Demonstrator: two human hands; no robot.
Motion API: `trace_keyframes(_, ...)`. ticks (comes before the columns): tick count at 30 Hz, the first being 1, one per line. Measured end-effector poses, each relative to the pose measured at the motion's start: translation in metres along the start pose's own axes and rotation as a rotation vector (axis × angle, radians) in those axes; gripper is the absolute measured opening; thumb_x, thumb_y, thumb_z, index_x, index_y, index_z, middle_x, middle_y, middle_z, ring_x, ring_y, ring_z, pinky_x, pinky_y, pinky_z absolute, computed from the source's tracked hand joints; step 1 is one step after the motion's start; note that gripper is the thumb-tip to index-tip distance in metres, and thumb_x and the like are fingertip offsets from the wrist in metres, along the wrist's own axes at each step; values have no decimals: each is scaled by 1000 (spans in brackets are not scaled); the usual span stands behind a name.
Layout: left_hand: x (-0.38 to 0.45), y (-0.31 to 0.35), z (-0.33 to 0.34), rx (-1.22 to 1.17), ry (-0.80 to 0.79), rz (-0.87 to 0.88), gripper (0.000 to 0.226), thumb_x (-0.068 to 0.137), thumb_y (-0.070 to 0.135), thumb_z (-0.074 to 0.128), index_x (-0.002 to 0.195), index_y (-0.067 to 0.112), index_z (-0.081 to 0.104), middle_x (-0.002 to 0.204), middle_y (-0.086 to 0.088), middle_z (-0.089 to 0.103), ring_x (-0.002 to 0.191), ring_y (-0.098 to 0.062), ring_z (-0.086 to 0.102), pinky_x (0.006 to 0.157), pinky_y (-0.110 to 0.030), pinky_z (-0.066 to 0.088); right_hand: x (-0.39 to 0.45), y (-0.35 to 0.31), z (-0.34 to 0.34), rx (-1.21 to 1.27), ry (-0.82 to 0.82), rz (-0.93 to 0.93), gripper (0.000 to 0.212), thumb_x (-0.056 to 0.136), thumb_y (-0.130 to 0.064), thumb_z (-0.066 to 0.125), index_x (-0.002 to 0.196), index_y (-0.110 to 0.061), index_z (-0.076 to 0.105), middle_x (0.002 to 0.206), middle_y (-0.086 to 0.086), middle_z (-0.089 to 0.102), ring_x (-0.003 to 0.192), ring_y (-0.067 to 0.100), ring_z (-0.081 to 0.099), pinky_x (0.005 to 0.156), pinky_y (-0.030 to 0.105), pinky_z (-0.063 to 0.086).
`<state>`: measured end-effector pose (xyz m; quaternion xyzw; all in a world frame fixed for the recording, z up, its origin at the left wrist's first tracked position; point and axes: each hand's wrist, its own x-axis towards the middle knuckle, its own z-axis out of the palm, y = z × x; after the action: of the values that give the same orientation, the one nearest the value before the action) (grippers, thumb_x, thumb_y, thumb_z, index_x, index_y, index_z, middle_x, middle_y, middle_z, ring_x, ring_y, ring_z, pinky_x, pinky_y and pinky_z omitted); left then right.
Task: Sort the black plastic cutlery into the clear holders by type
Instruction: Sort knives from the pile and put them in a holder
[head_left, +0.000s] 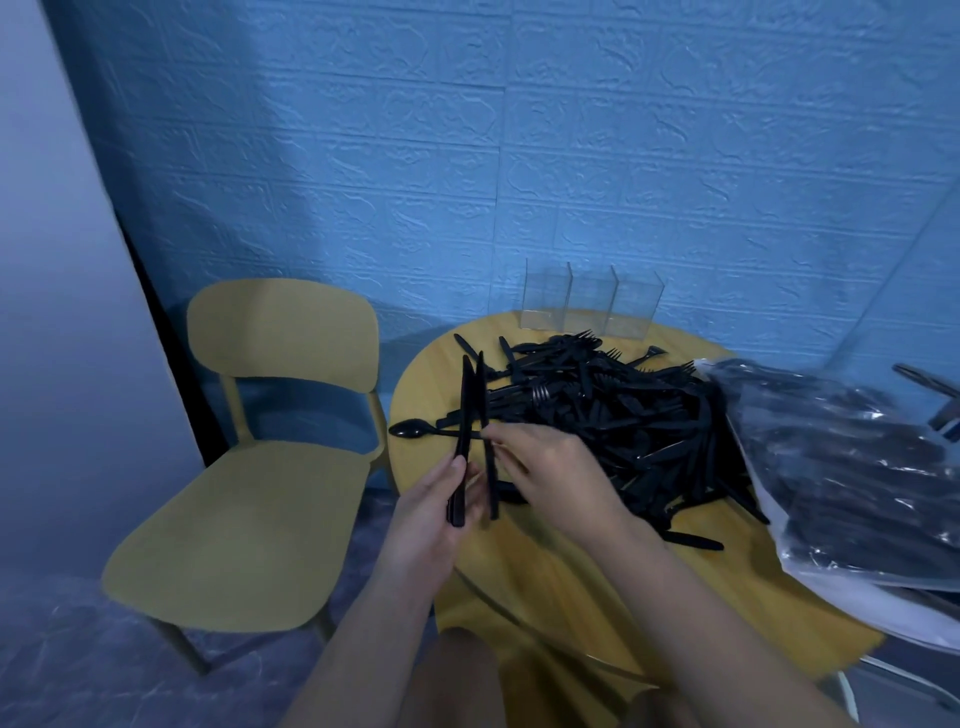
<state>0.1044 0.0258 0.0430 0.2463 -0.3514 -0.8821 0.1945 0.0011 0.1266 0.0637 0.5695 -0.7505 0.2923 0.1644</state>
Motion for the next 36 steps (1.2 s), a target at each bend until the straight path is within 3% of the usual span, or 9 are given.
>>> trace_keyframes(3,-2,-3,4,22,20,2,22,96,9,49,113,4,63,87,-11,71,72,-16,67,63,-25,55,-2,-8,12,-149,-17,-96,29,75,-4,71,104,-8,68,98,5,71,88,21,67,72,31,57)
trace_keyframes(6,-2,-6,2,33,12,1,26,99,10,44,116,2,61,94,-14,67,81,-19,61,74,-30,50,-3,-12,18,-185,-28,-122,28,74,-8,69,103,-8,69,94,4,67,85,21,63,69,30,54)
trace_keyframes(10,-2,-8,-4,108,-26,44,29,100,15,40,116,2,61,95,-15,68,86,-21,62,81,-32,50,-3,-14,18,-140,-66,-105,33,88,-18,43,106,-12,69,94,2,61,85,18,57,68,29,48)
trace_keyframes(16,0,-10,-7,186,-153,91,30,95,14,45,121,9,60,111,-10,69,102,-19,65,79,-27,56,-3,-10,13,211,-158,123,28,97,-15,49,121,-13,64,108,-1,52,95,12,52,84,28,48)
trace_keyframes(19,8,-11,-1,149,-117,99,25,97,9,45,114,3,63,94,-11,68,79,-14,65,64,-23,56,-3,-5,1,375,-94,325,28,96,-13,52,122,-15,64,109,-7,54,91,6,56,86,22,48)
trace_keyframes(22,19,-13,9,131,-48,90,25,97,7,46,116,-4,58,83,-7,62,64,-9,59,54,-19,51,-8,25,-16,161,50,452,23,92,-11,59,114,-12,68,107,-1,63,97,11,58,90,27,49)
trace_keyframes(26,35,-14,25,100,-71,104,25,97,6,46,119,5,57,88,-6,67,68,-10,57,58,-19,52,-17,78,-41,-199,94,547,23,90,0,57,105,-8,72,103,8,67,101,26,59,86,35,50)
trace_keyframes(32,61,-20,56,-15,-78,127,29,97,4,46,124,0,55,91,-8,69,68,-9,61,69,-23,56,-7,116,-47,-393,-402,504,39,94,-34,55,131,-23,56,132,-3,50,125,22,38,101,33,28)
trace_keyframes(36,70,-24,65,6,-99,156,34,97,6,46,129,-4,52,89,-6,68,69,-8,63,75,-25,56,-8,124,-42,-380,-339,438,34,95,-36,52,125,-23,61,126,-3,56,119,20,43,96,29,30)
